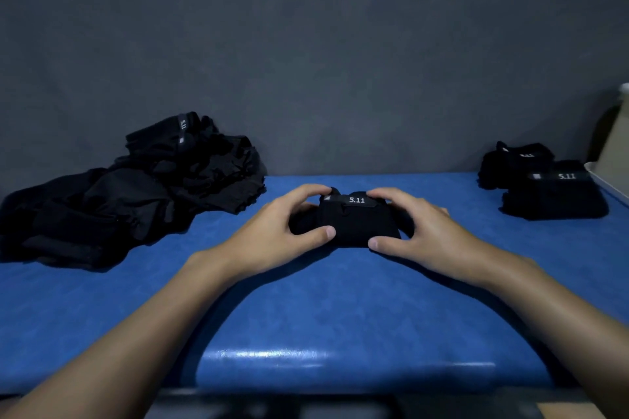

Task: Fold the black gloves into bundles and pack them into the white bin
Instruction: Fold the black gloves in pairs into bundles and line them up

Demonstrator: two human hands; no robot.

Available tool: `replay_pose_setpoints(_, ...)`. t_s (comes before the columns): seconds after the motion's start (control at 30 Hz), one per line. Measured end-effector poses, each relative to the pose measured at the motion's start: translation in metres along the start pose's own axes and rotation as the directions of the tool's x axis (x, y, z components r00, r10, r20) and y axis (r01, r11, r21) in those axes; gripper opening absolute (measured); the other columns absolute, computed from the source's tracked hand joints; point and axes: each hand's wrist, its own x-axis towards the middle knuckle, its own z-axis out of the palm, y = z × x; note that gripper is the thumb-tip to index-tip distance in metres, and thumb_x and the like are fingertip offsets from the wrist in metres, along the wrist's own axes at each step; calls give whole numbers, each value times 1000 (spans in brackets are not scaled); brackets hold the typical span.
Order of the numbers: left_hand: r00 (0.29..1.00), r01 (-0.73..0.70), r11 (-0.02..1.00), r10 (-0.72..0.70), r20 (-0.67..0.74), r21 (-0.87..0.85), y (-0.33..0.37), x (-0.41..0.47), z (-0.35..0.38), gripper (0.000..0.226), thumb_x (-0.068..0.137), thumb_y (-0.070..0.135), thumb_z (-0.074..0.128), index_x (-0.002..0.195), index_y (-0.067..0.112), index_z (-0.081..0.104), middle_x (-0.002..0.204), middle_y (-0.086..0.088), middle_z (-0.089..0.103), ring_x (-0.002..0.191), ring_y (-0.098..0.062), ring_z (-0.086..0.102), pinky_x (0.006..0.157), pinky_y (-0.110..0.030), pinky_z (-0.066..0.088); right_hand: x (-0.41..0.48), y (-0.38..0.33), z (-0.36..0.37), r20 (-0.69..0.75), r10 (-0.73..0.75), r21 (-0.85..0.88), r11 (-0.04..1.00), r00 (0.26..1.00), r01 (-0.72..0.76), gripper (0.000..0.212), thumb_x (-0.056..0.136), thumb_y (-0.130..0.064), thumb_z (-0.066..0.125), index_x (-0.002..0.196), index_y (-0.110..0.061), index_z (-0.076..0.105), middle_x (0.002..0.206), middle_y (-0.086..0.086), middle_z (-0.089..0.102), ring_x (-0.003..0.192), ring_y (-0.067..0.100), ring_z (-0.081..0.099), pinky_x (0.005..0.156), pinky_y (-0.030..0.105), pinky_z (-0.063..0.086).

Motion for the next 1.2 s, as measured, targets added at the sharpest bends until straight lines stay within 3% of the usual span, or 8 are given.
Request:
replay_pose_setpoints(0.07, 999, -21, 1000, 21, 24, -9, 7, -1, 8, 47, 89, 27, 74, 128, 41, 53, 110, 12, 71, 109, -1, 63, 89, -11, 45, -11, 7, -10, 7, 4, -4, 1000, 1000, -4, 69, 63, -70, 61, 126, -56, 39, 115, -32, 57, 117, 4, 52, 108, 44, 35)
replay_pose_setpoints(0.27, 991, -85, 996, 87, 97, -21, 38, 10, 48, 45, 85, 40, 72, 123, 46, 49, 109, 10, 70, 108, -12, 64, 98, -38, 50, -54, 37, -42, -48, 46, 2, 999, 998, -46, 67, 64, -65, 67, 126, -58, 42, 120, -32, 58, 118, 2, 54, 106, 44, 39)
replay_pose_setpoints(0.37, 983, -120, 993, 120, 137, -12, 56, 23, 73, 46, 84, 47, 70, 124, 47, 47, 107, 13, 70, 107, -12, 64, 98, -41, 49, -78, 53, -61, -83, 91, 58, 995, 992, -86, 69, 64, -61, 71, 128, -53, 46, 122, -29, 59, 118, 0, 55, 107, 40, 41)
replay_pose_setpoints(0.47, 975, -149, 989, 147, 168, 0, 75, 38, 97, 49, 77, 60, 63, 122, 48, 47, 104, 16, 69, 105, -11, 64, 97, -41, 49, -99, 69, -80, -98, 121, 81, 990, 988, -113, 64, 71, -47, 78, 128, -50, 49, 122, -29, 59, 118, -3, 54, 106, 31, 43)
replay_pose_setpoints(0.67, 964, -199, 979, 188, 187, 42, 117, 66, 148, 49, 79, 62, 61, 123, 47, 45, 104, 17, 66, 104, -5, 59, 104, -44, 43, -130, 105, -117, -158, 217, 81, 975, 963, -207, 65, 75, -24, 81, 128, -45, 50, 122, -23, 60, 108, -13, 55, 90, 6, 42)
replay_pose_setpoints(0.93, 968, -233, 961, 215, 126, 149, 150, 85, 191, 46, 87, 57, 64, 125, 40, 45, 105, 17, 63, 103, -5, 57, 105, -40, 34, -147, 145, -138, -317, 244, 9, 967, 917, -254, 74, 74, -19, 82, 137, -34, 46, 128, -8, 55, 115, 4, 53, 102, 27, 43)
replay_pose_setpoints(1.07, 973, -224, 959, 209, 99, 171, 156, 92, 203, 46, 87, 58, 62, 126, 38, 45, 110, 18, 61, 114, -7, 55, 100, -37, 30, -149, 150, -139, -402, 189, -104, 963, 896, -250, 67, 76, -14, 80, 135, -24, 50, 127, -2, 52, 113, 10, 50, 98, 19, 35)
replay_pose_setpoints(1.2, 979, -200, 961, 190, 72, 188, 158, 98, 211, 47, 87, 59, 61, 126, 39, 45, 115, 18, 61, 115, -7, 54, 98, -37, 28, -146, 155, -137, -448, 212, -94, 955, 869, -282, 56, 79, -15, 76, 129, -25, 53, 121, -5, 49, 110, 13, 53, 99, 29, 44)
